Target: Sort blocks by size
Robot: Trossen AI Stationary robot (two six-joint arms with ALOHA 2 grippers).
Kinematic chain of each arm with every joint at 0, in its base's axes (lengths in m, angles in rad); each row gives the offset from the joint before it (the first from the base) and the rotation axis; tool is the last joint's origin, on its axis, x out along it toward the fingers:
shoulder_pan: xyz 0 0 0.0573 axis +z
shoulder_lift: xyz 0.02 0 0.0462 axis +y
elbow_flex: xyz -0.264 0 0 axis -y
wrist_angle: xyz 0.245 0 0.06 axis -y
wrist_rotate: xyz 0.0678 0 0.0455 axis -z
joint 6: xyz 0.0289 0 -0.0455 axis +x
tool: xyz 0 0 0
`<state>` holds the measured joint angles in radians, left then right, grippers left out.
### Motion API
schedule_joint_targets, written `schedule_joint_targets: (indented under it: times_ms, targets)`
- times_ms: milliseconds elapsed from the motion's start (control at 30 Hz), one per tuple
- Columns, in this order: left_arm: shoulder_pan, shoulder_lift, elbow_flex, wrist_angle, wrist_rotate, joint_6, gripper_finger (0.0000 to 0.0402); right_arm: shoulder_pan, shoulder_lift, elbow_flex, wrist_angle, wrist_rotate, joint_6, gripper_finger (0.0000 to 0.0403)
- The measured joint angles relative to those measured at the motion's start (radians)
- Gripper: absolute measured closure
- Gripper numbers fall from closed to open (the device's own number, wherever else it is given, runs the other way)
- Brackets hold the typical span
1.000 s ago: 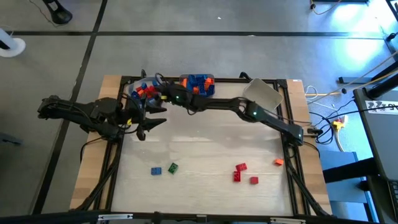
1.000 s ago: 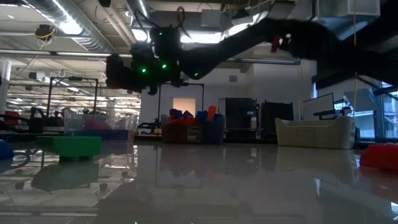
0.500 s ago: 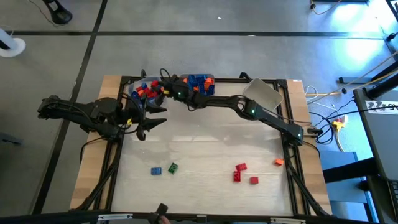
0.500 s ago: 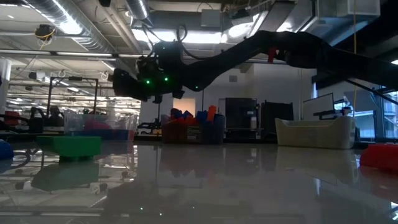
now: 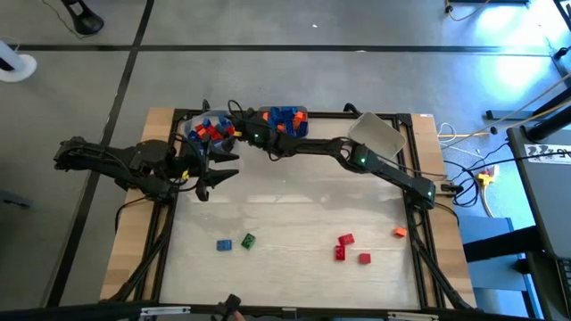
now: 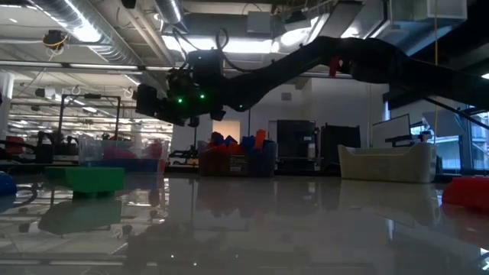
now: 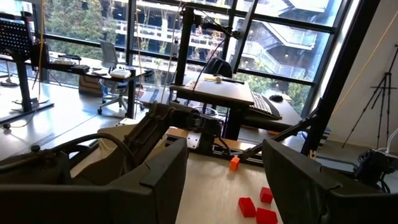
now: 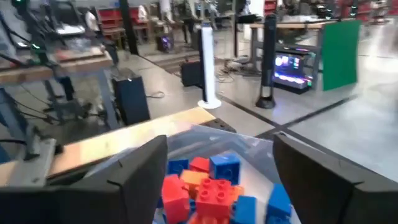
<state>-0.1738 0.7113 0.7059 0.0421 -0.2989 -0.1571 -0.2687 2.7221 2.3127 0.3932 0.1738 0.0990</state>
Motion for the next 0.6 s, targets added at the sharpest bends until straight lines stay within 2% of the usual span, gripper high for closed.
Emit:
schedule_joint_targets:
  times_ms: [133,433,600]
  targets:
    - [0.000,0.000,0.000,0.000,0.000,-0.009,0.0205,0.001,-0.032,-0.002,-0.088,0.014,-0.024,0.0107]
    - [0.000,0.000,0.000,-0.005,0.000,-0.009,0.0205,0.000,-0.189,-0.001,-0.310,0.018,-0.033,0.0109]
    - [0.000,0.000,0.000,-0.004,0.000,-0.009,0.0205,0.001,-0.284,-0.001,-0.453,0.034,-0.105,0.0109]
